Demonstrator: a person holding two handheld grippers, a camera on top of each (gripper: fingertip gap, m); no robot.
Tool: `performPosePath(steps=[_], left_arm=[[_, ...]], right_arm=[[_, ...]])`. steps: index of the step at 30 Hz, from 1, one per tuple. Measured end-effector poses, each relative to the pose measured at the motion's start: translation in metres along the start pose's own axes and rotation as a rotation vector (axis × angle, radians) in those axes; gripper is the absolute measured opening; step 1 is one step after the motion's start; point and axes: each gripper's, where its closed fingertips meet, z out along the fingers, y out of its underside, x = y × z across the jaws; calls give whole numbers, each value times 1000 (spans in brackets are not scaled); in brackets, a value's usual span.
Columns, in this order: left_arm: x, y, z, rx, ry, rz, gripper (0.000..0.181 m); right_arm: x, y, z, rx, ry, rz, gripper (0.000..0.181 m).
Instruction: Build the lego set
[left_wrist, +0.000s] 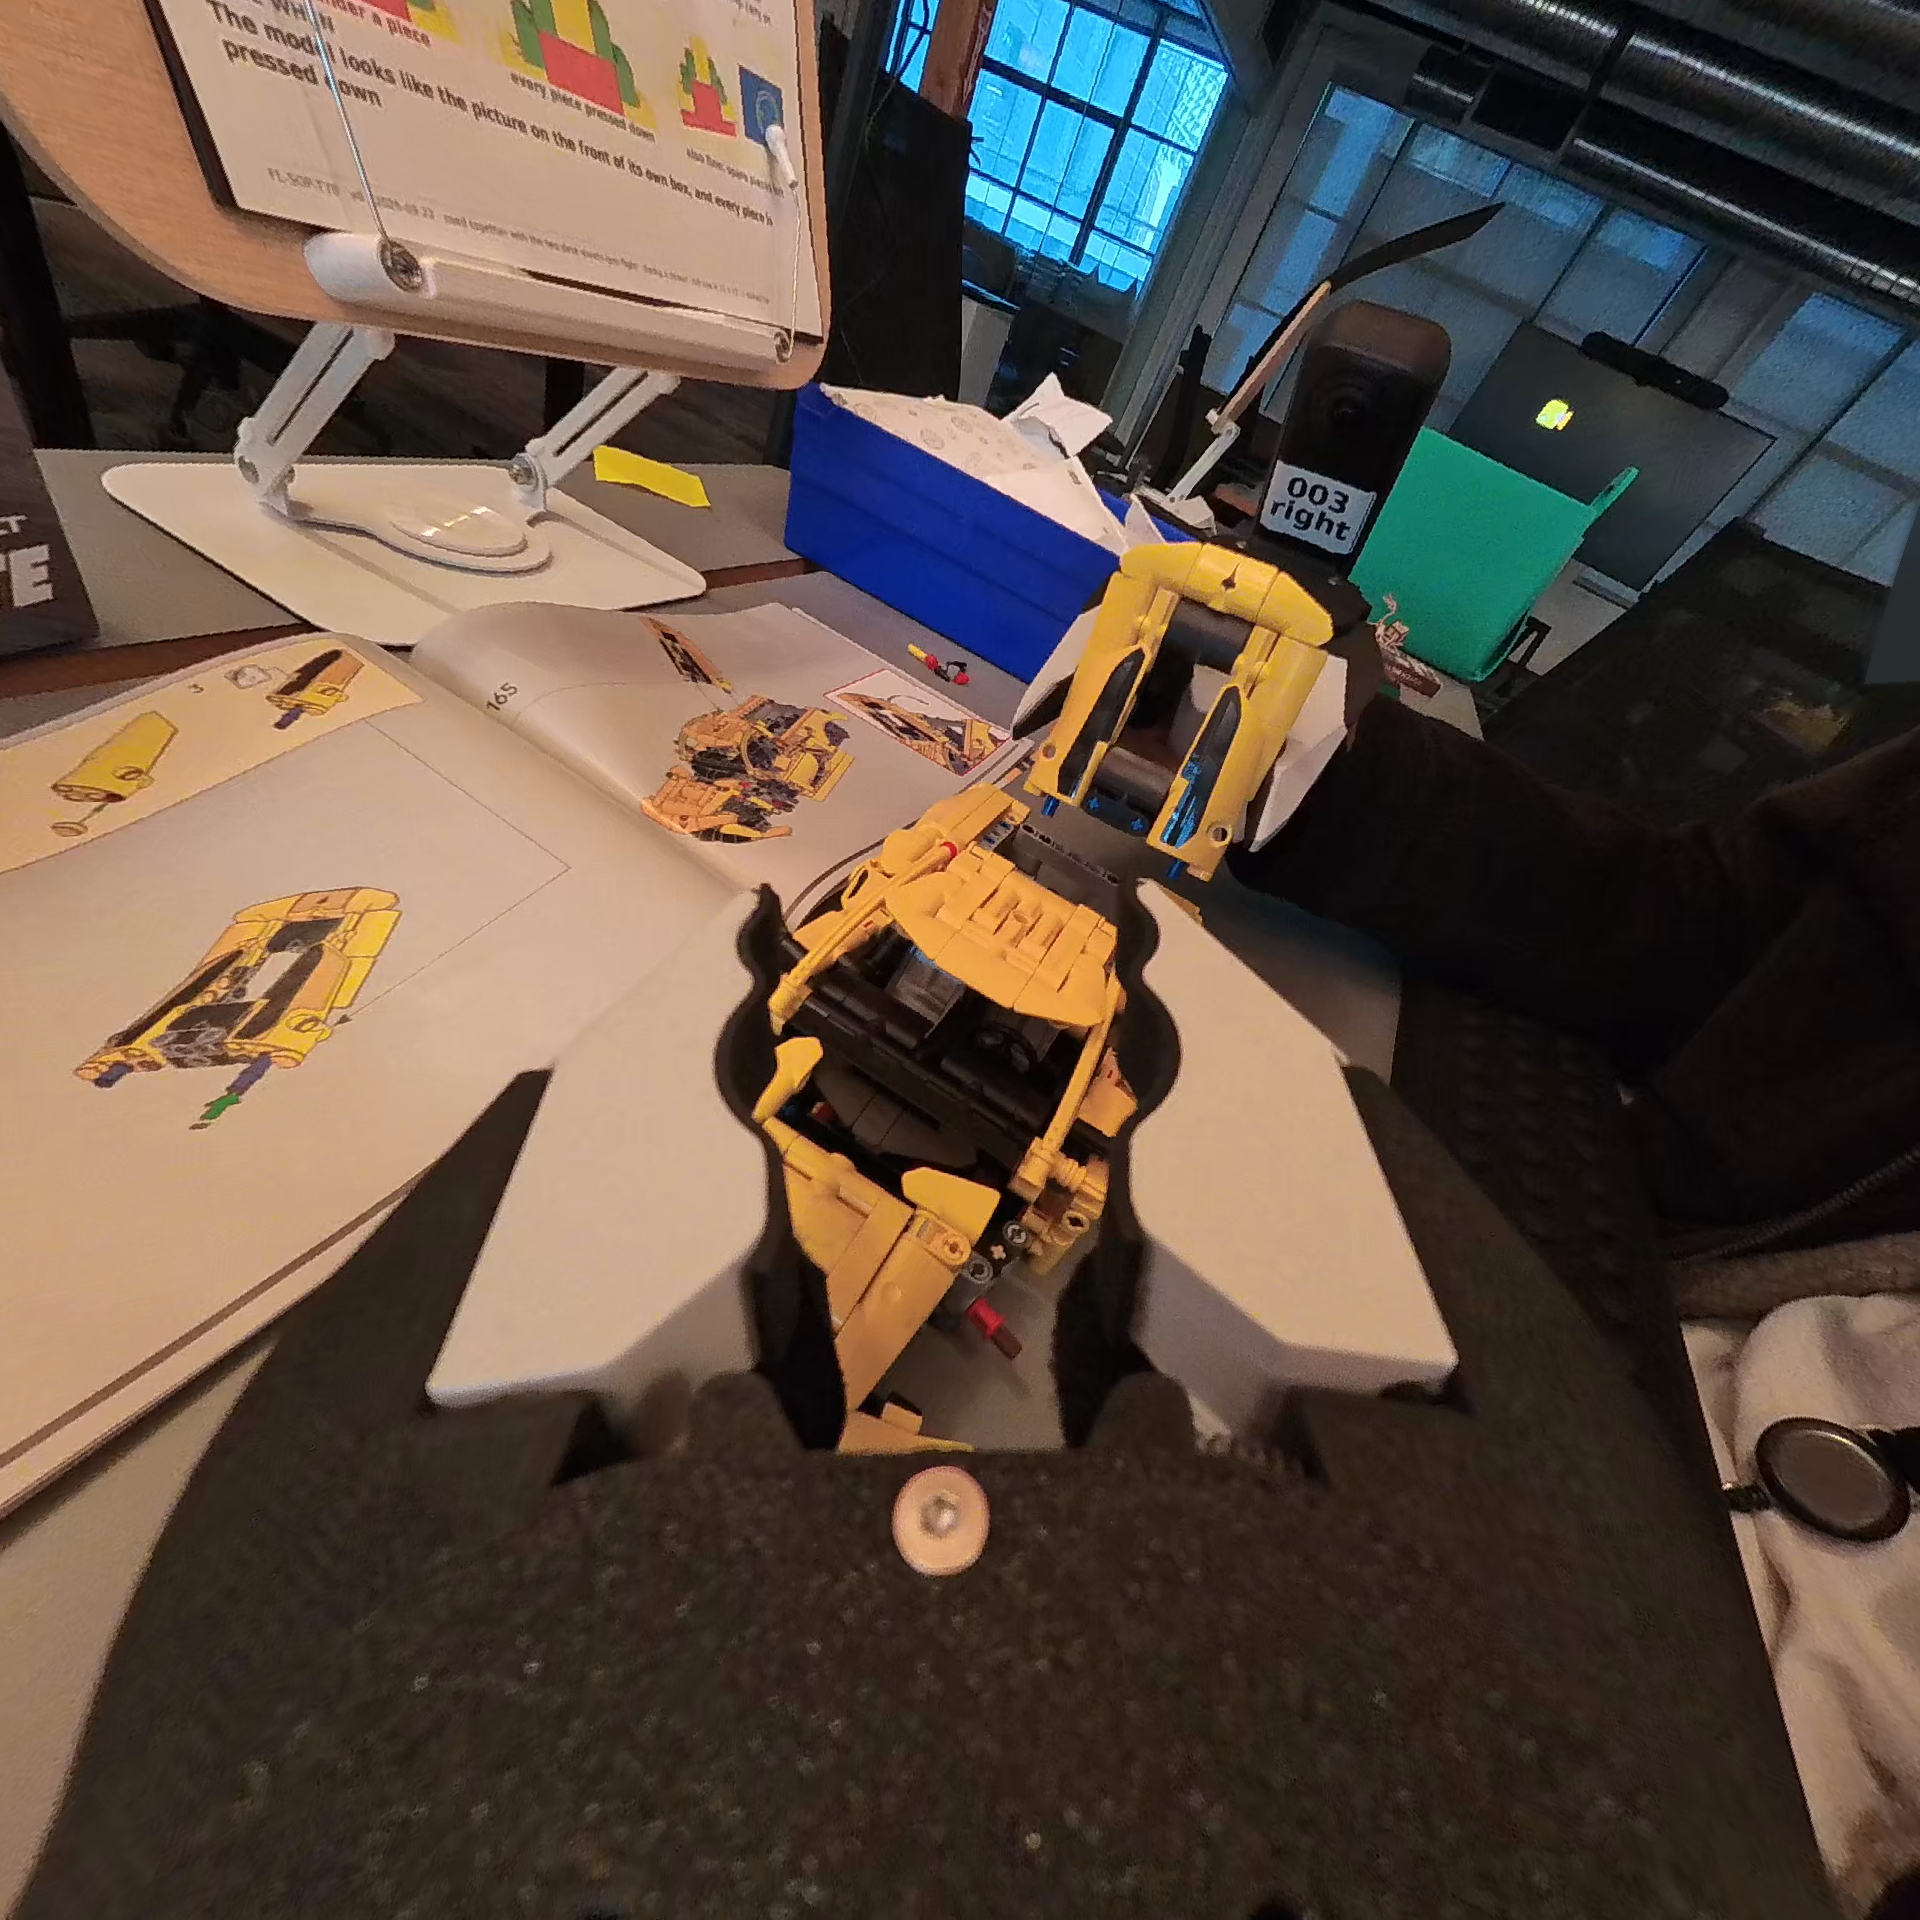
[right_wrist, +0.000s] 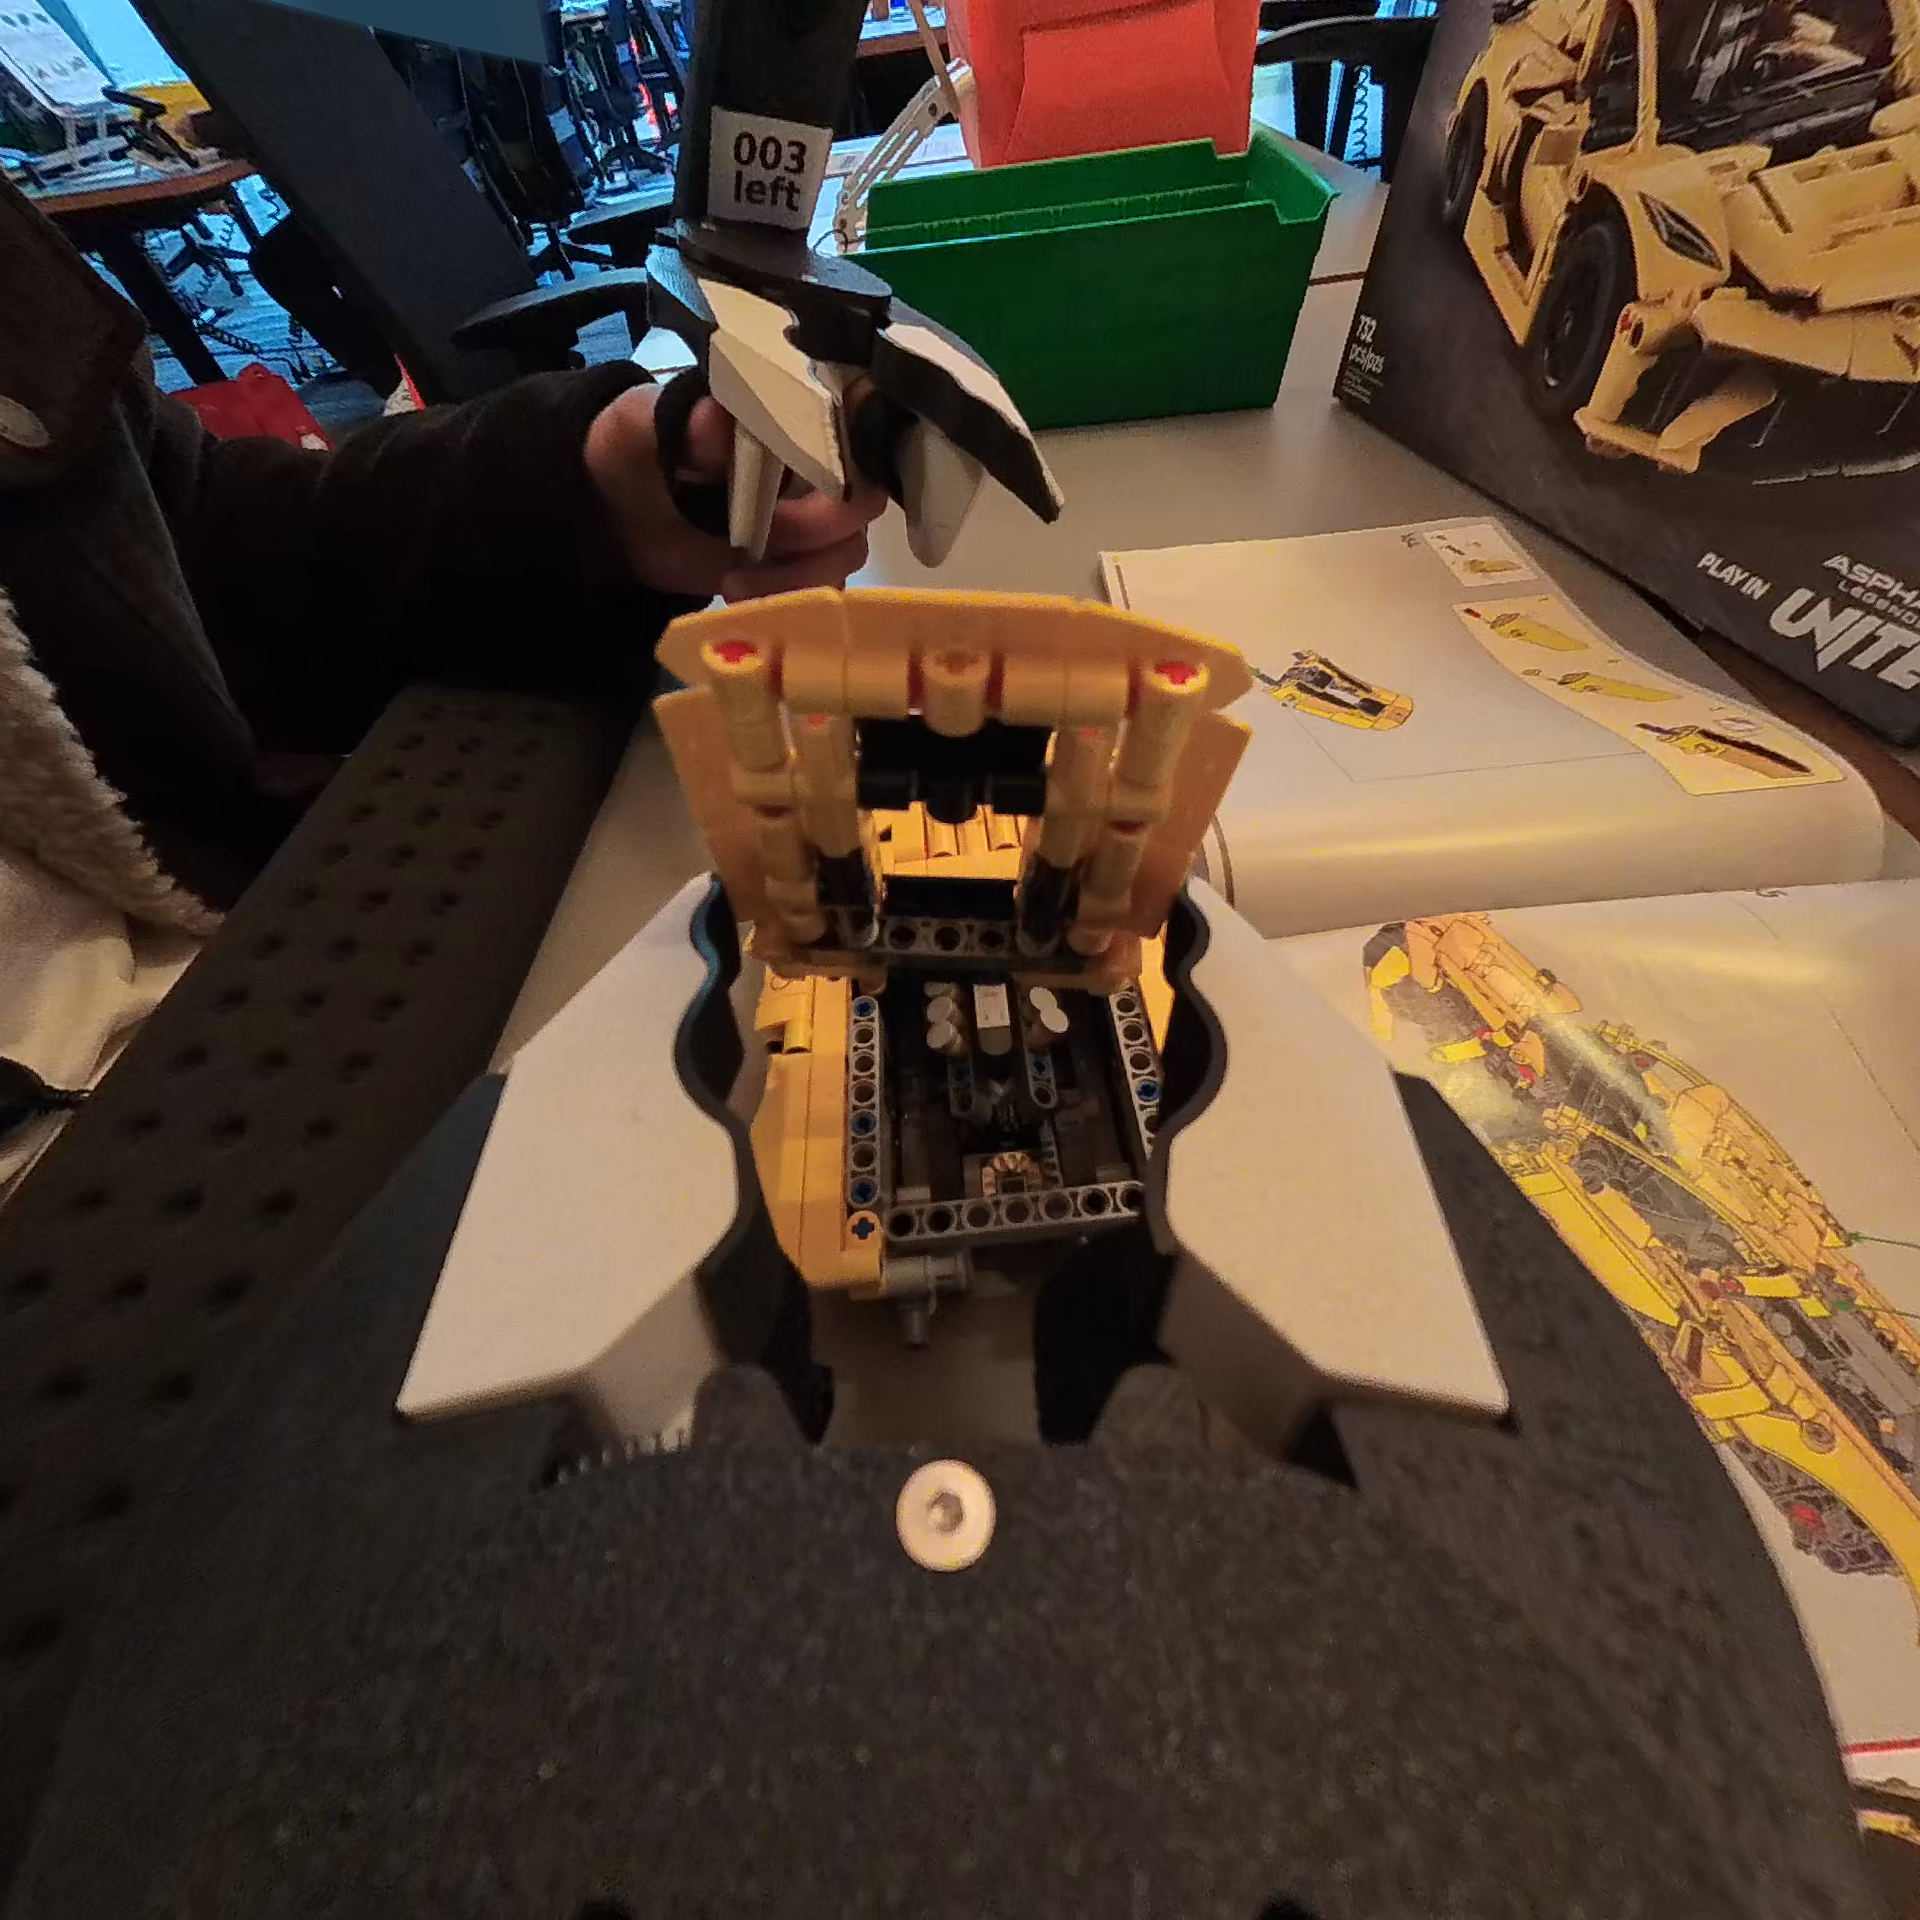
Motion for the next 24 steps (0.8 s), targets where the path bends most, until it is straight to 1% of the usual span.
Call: performPosePath(steps=[15,20,24], left_arm=[[0,1,1,-7,-2,2,64],[-1,3,1,-14,-5,5,64],[-2,5,3,-28,-13,11,64]], right_arm=[[2,3,-3,-24,15,-8,82],[9,6,-14,-62,65,-36,82],[12,4,-22,-55,89,-45,82]])
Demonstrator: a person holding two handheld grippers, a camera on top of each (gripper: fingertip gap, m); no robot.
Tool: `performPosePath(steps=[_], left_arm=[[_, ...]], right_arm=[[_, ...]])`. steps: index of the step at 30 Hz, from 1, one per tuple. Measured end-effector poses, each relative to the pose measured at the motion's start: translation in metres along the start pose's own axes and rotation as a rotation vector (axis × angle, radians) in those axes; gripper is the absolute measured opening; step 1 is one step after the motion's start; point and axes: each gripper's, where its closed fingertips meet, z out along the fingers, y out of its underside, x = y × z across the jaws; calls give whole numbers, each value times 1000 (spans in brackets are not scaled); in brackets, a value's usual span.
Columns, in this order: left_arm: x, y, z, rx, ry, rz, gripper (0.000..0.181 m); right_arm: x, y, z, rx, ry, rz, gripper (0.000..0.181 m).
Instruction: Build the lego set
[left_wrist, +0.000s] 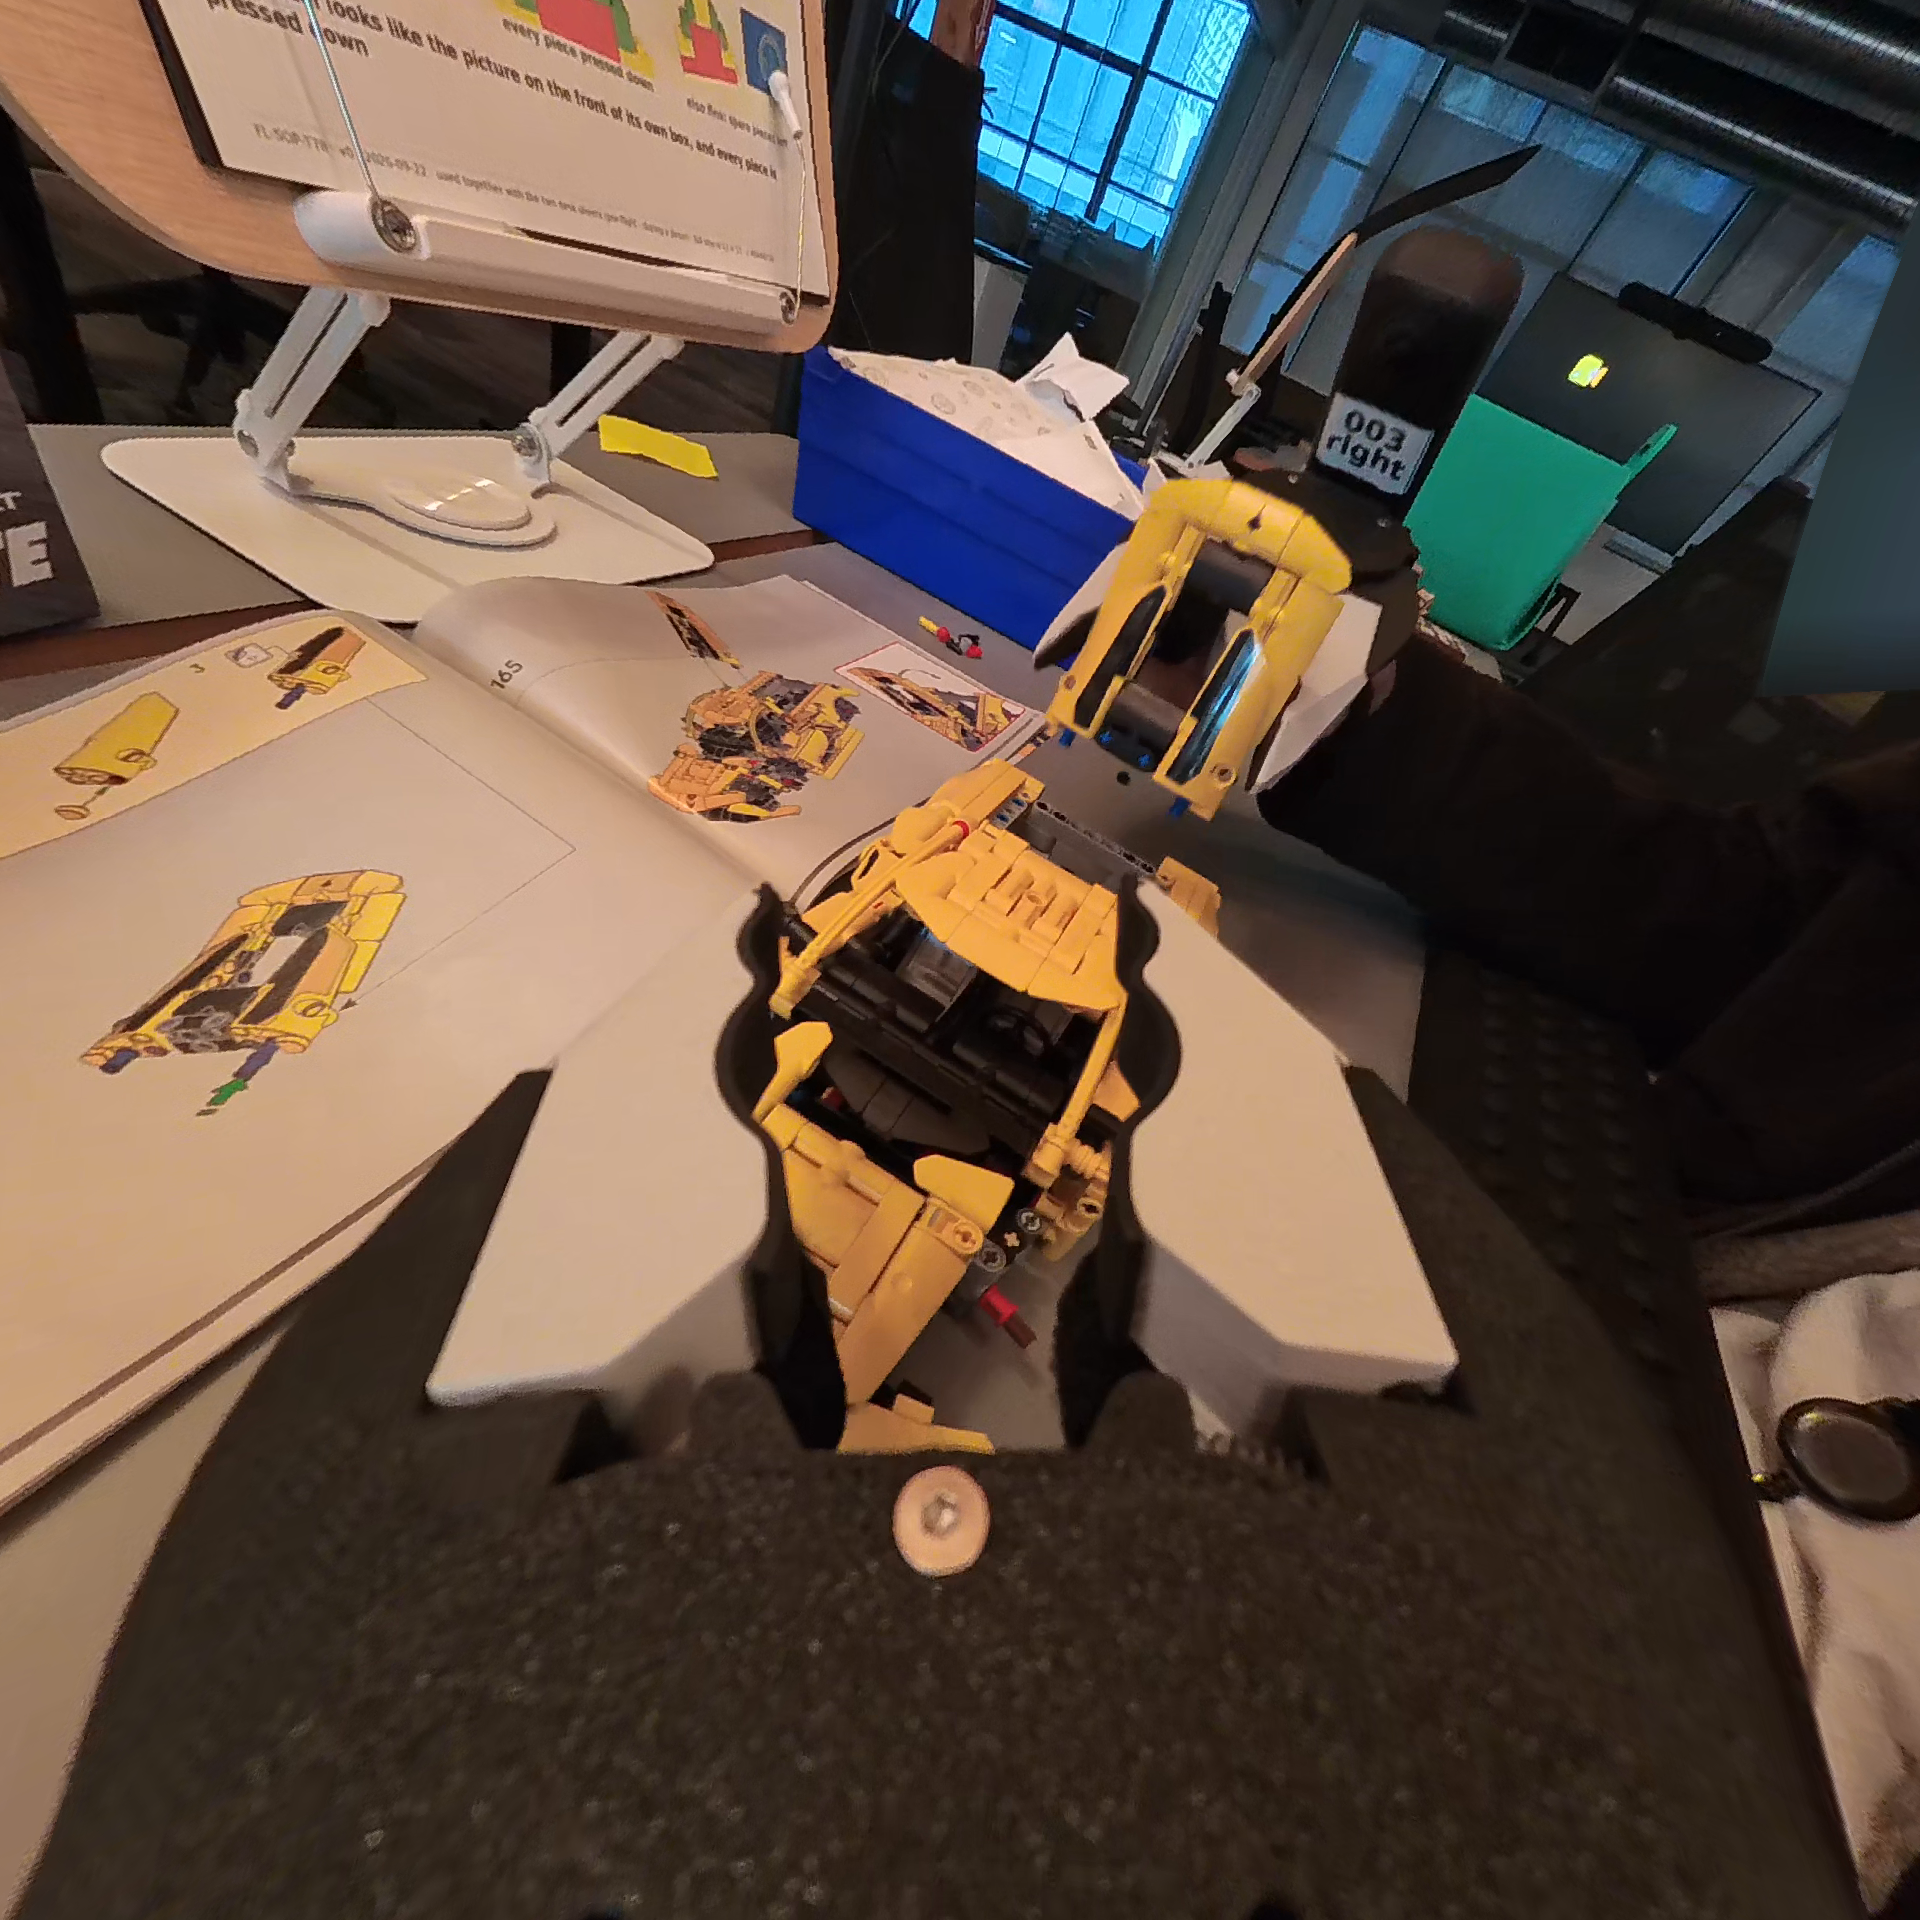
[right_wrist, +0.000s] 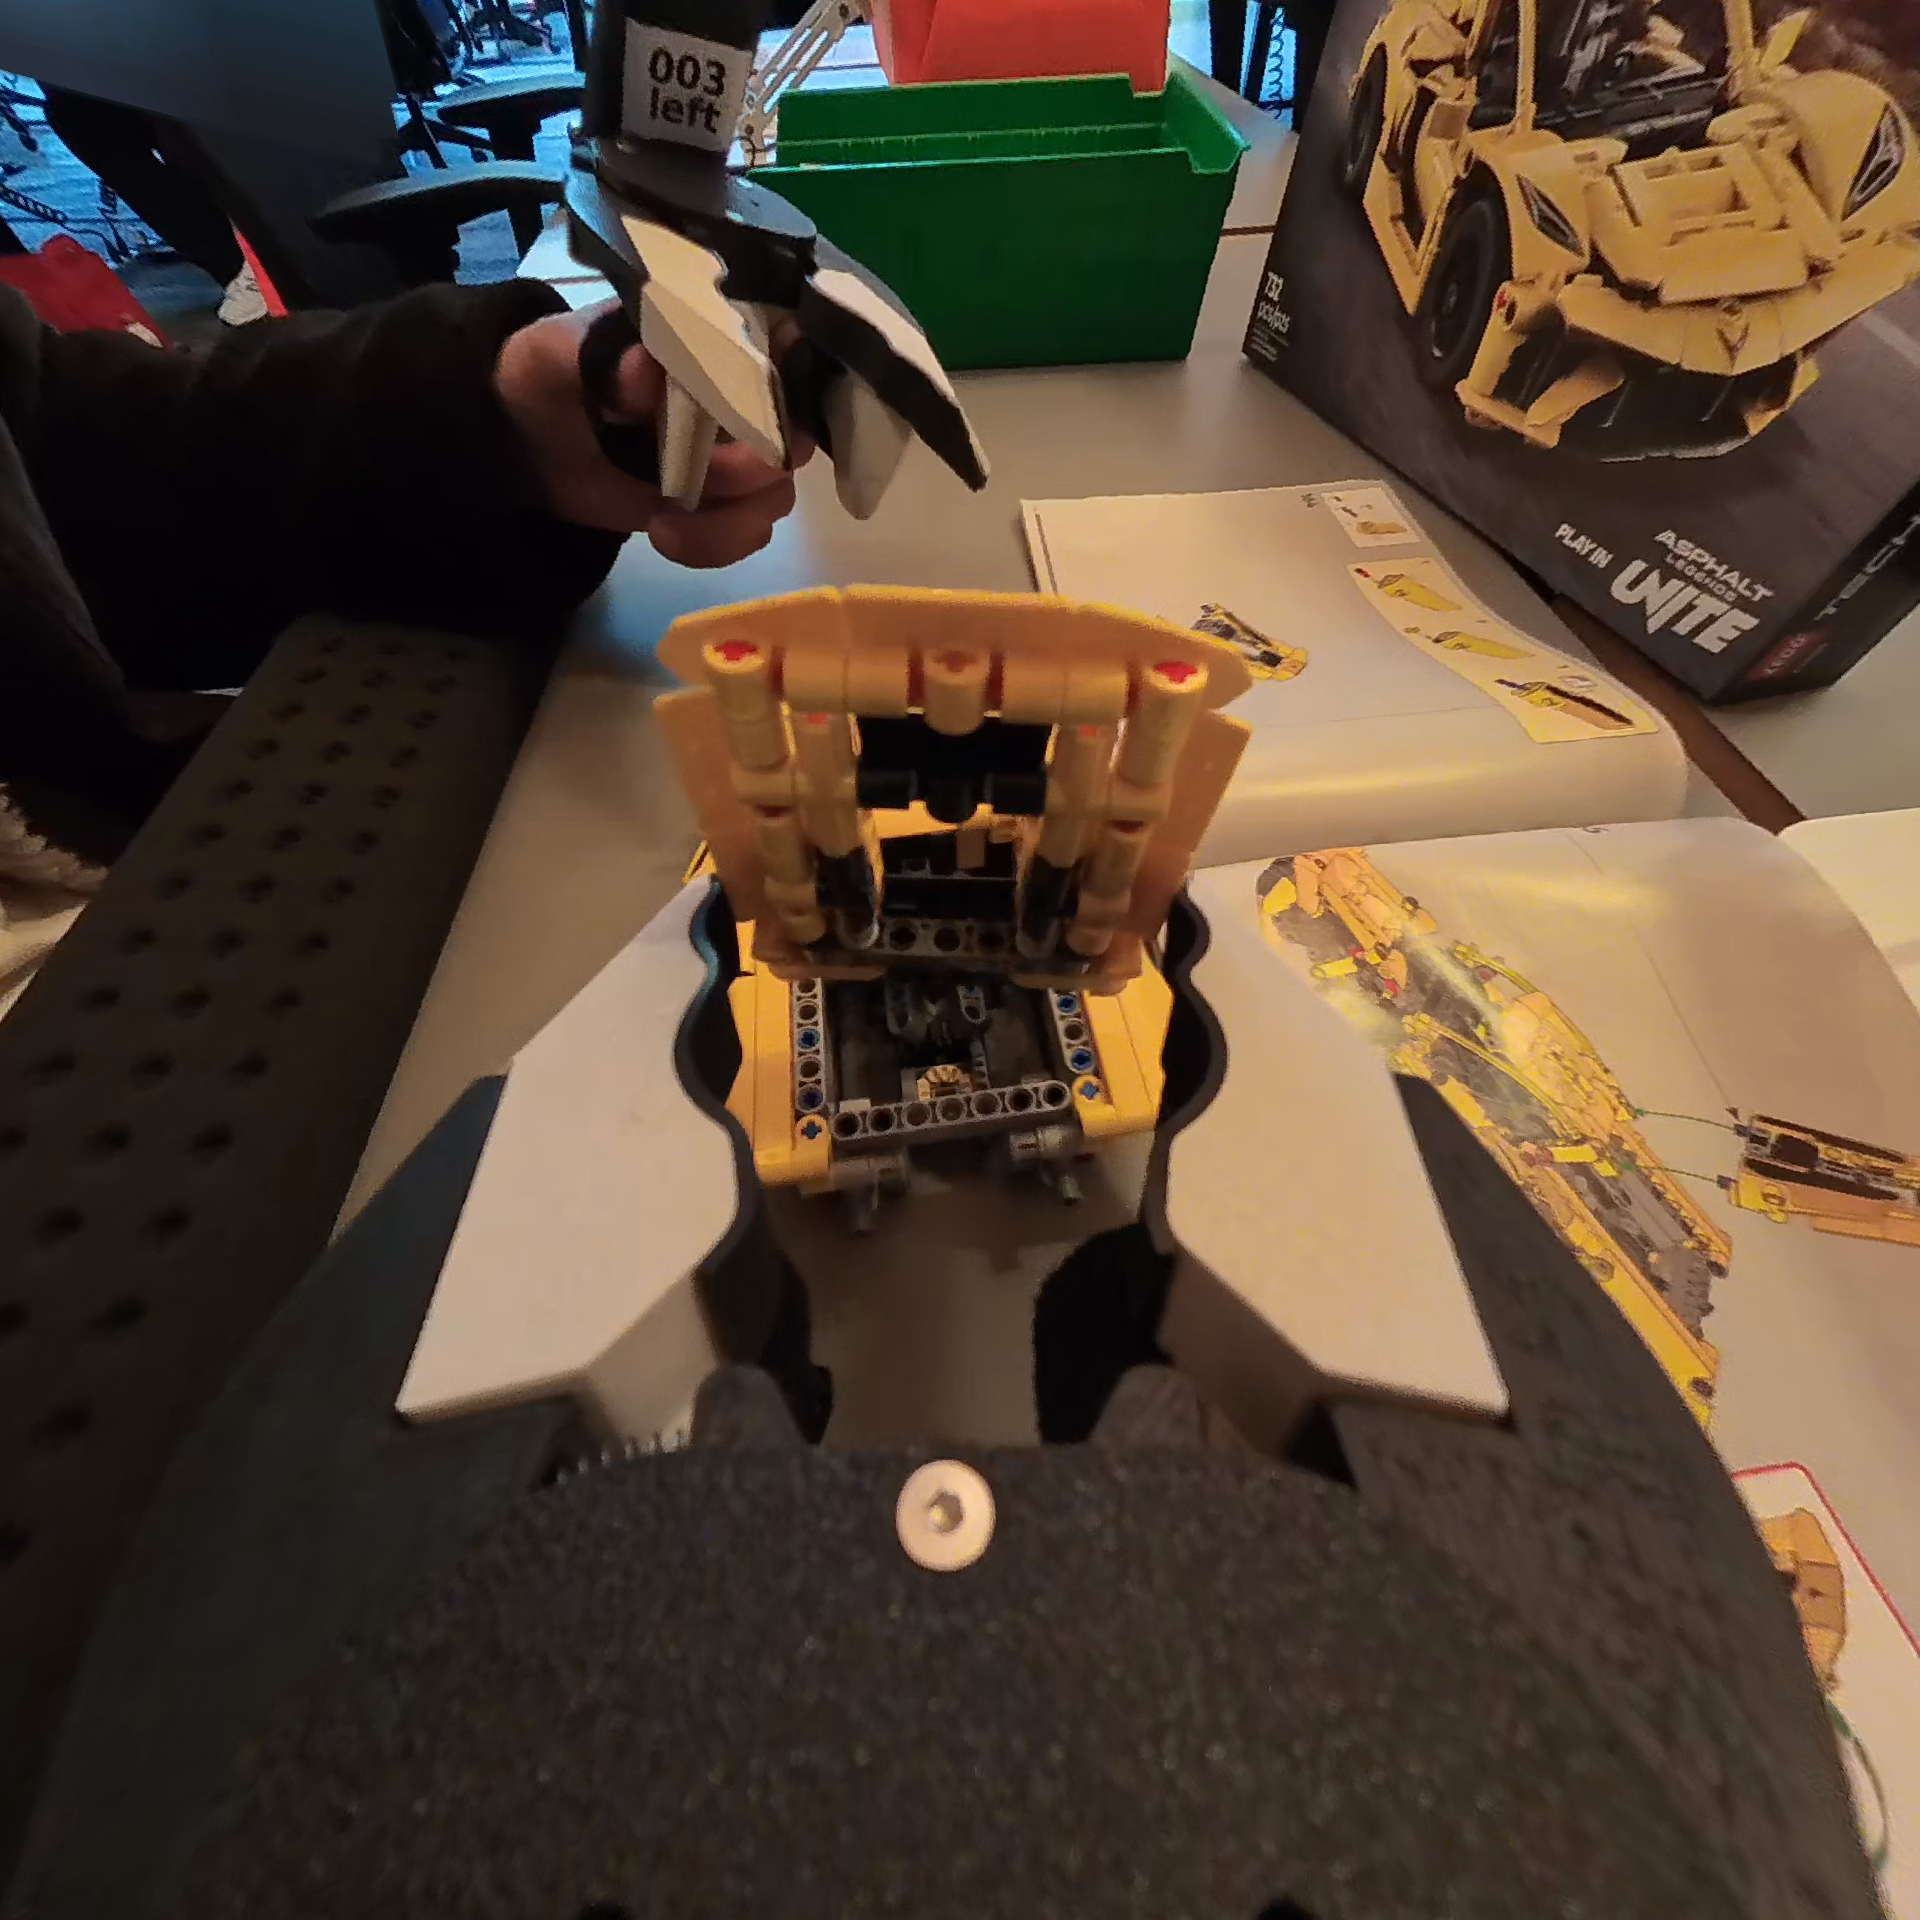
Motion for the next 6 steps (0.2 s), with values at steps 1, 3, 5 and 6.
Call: performPosePath(steps=[1,3,5,6], left_arm=[[-1,1,0,-3,-3,2,64],[-2,2,1,-11,-9,1,64],[-3,3,2,-15,-11,0,65],[-3,4,2,-17,-13,0,65]], right_arm=[[0,0,-1,1,3,-2,82],[1,-1,-4,0,11,-8,82],[1,-2,-6,2,15,-14,82],[1,-3,-8,7,17,-15,82]])
